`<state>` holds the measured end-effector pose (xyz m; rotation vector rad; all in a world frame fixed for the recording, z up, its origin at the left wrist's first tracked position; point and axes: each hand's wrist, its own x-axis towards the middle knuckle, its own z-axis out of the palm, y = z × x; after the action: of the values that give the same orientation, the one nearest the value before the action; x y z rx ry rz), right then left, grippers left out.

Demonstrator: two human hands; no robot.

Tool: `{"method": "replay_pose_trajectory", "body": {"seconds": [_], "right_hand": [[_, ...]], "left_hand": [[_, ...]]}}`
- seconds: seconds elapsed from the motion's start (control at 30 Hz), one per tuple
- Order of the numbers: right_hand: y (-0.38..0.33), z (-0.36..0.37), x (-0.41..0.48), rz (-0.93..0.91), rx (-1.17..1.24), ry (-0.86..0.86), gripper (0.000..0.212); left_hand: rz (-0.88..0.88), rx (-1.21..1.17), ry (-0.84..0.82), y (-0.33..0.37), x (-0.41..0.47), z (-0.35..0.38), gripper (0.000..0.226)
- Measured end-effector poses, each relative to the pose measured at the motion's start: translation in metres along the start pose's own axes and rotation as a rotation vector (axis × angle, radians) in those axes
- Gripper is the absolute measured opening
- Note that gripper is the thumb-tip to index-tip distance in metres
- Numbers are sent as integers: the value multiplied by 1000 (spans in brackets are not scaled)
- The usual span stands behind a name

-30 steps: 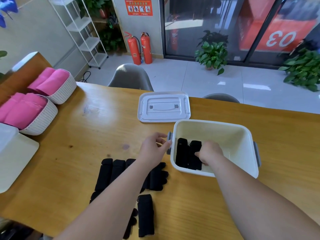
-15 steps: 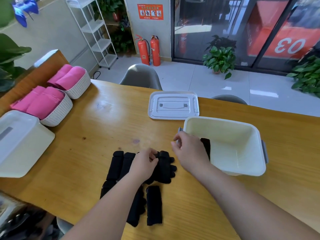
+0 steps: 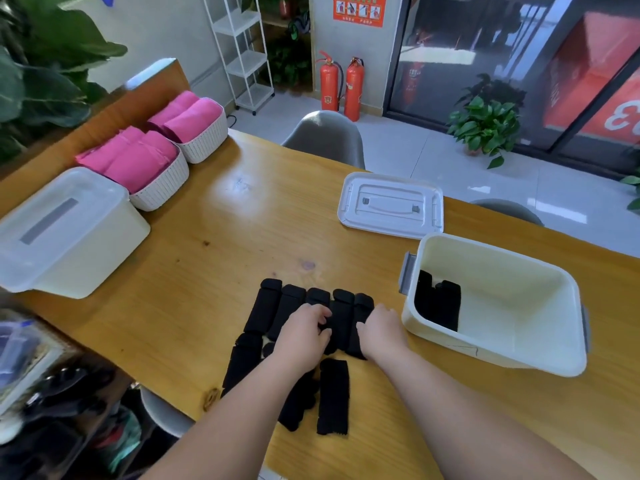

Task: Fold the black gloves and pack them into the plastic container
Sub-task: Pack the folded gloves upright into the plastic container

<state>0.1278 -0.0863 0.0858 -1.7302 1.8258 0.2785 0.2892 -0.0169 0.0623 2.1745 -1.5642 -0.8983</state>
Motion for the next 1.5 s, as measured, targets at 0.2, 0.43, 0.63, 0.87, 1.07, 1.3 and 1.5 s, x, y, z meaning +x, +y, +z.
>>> {"method": "replay_pose_trajectory", "body": {"seconds": [0.2, 0.43, 0.63, 0.87, 1.07, 1.3, 1.5], "right_hand": [[8, 9, 11, 151, 127, 26, 43], [32, 17, 6, 155, 455, -36, 34], [46, 16, -15, 142, 907, -101, 30], [50, -5, -37, 38, 1119, -160, 28], [36, -22, -54, -99, 1071, 5, 22], [29, -81, -76, -187, 1098, 208, 34], [56, -131, -68, -194, 1204, 84, 61]], "left_hand": [[27, 19, -30, 4, 3, 0, 35], [34, 43, -72, 29, 9, 5, 41], [-51, -20, -163, 47, 11, 8, 51], [-153, -467, -217, 57, 7, -10, 20], [-144, -629, -174, 73, -3, -47, 29], [-21, -817, -160, 127, -5, -83, 22], [100, -867, -226, 181, -3, -89, 22]]}}
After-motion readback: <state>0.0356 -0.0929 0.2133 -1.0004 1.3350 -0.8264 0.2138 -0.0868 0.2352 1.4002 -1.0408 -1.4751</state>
